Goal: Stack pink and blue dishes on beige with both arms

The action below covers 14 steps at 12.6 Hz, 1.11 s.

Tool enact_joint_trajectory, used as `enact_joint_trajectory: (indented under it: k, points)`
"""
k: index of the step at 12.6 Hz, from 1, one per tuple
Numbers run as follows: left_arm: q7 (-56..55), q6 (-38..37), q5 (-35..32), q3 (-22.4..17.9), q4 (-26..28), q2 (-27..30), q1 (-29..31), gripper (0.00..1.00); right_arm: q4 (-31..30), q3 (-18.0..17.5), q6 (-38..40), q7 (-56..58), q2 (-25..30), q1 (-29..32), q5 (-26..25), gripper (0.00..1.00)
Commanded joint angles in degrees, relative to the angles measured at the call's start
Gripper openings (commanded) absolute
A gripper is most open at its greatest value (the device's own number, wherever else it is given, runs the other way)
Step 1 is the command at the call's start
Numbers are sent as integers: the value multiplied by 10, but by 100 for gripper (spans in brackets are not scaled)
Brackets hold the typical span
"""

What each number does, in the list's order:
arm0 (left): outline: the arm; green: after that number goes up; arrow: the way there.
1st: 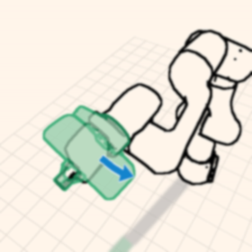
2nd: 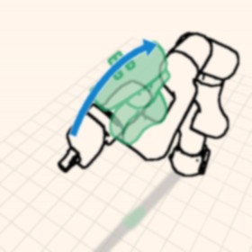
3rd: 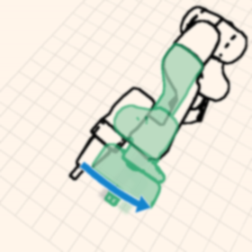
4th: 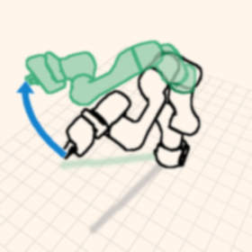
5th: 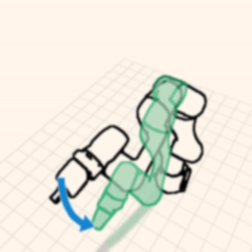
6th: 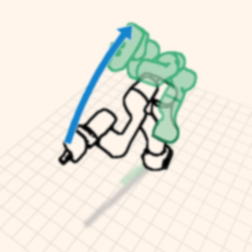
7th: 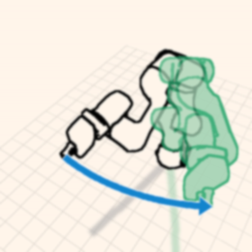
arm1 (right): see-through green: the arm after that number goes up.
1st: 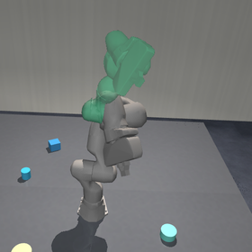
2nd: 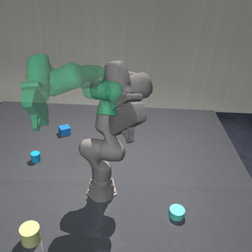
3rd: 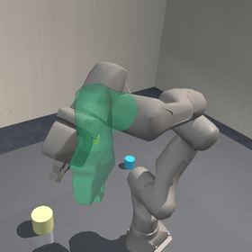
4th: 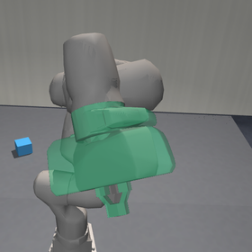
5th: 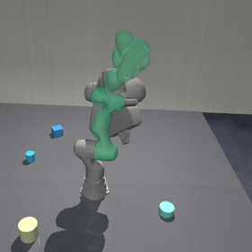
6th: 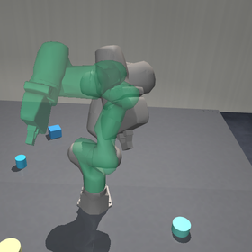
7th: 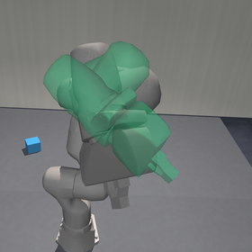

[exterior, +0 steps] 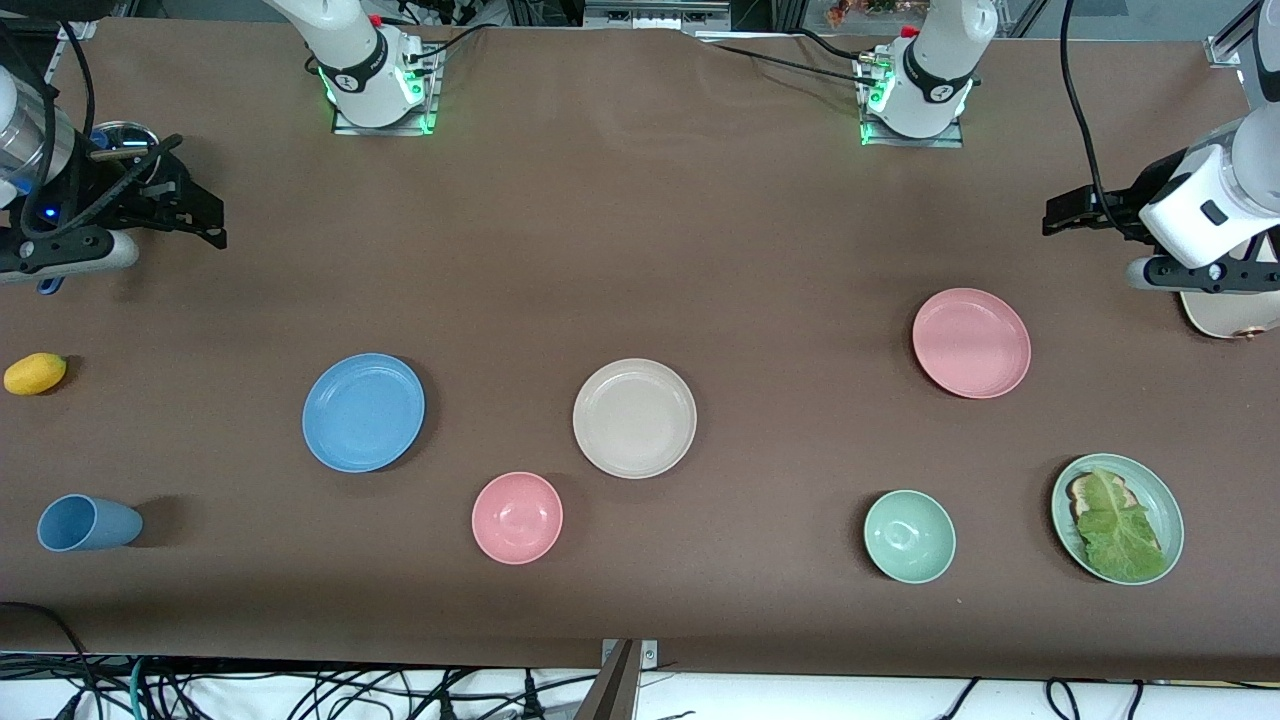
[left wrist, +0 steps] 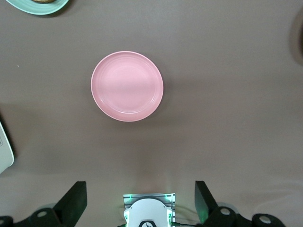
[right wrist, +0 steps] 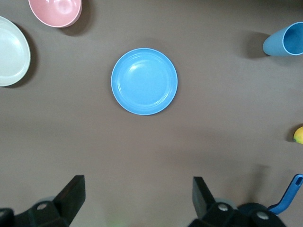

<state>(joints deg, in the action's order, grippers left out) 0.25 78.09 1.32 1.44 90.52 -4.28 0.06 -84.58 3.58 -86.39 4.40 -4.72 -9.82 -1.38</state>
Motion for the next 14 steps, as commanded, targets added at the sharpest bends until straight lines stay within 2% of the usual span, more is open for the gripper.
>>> enact_joint_trajectory:
  k: [1, 5, 7, 10, 14]
  points:
    - [11, -12, 8, 1, -18, -12, 4, 100, 15, -2, 11, -6, -5, 4, -3, 100]
    - [5, 1, 15, 1, -19, -31, 7, 100, 15, -2, 11, -6, -5, 4, -2, 100]
    - [4, 50, 30, 1, -18, -46, 37, 100, 16, -3, 11, -6, -5, 3, -2, 100]
    - [12, 57, 54, 2, -20, -108, 43, 100, 15, -3, 11, -17, -5, 3, -1, 100]
    - [16, 83, 58, 1, -20, -148, 65, 100, 15, -3, 11, -17, -6, 4, -1, 100]
